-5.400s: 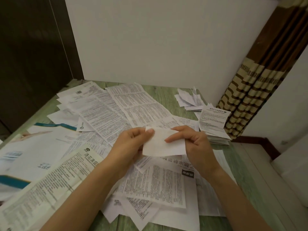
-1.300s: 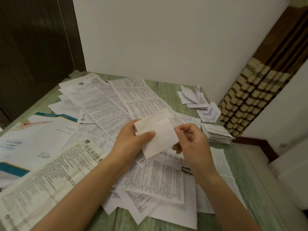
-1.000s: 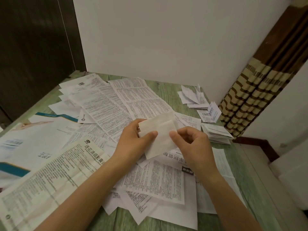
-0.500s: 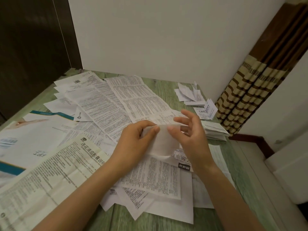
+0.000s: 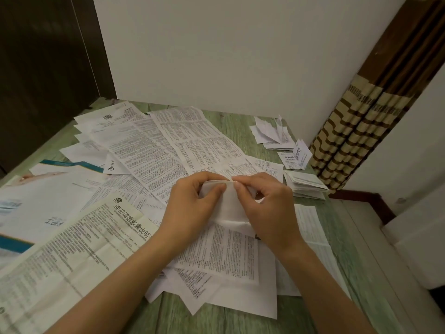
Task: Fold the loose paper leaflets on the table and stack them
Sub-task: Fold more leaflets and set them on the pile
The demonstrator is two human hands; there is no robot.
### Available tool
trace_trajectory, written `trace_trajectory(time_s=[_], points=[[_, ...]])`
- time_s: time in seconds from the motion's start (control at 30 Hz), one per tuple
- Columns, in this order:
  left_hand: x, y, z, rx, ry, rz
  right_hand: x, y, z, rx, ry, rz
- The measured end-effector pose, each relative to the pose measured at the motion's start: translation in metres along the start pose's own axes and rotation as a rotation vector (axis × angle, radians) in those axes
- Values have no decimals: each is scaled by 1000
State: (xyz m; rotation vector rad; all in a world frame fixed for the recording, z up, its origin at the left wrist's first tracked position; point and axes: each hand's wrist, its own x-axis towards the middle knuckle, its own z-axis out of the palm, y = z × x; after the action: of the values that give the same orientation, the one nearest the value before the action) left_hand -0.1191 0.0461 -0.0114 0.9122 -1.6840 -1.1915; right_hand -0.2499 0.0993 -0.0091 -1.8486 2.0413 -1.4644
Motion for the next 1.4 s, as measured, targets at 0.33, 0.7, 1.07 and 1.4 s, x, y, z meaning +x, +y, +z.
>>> trace_trajectory(time_s=[0.33, 0.7, 1.07, 1.4], points=[[0, 7, -6, 42, 26, 35, 2, -9, -5, 268, -59, 265], [3, 10, -10, -97, 86, -47, 4, -15, -11, 438, -287, 432], [-2, 7, 0, 73, -33, 11, 19, 9, -35, 354, -55, 464], [-1, 1, 0, 65, 28, 25, 30, 65, -86, 144, 620, 604]])
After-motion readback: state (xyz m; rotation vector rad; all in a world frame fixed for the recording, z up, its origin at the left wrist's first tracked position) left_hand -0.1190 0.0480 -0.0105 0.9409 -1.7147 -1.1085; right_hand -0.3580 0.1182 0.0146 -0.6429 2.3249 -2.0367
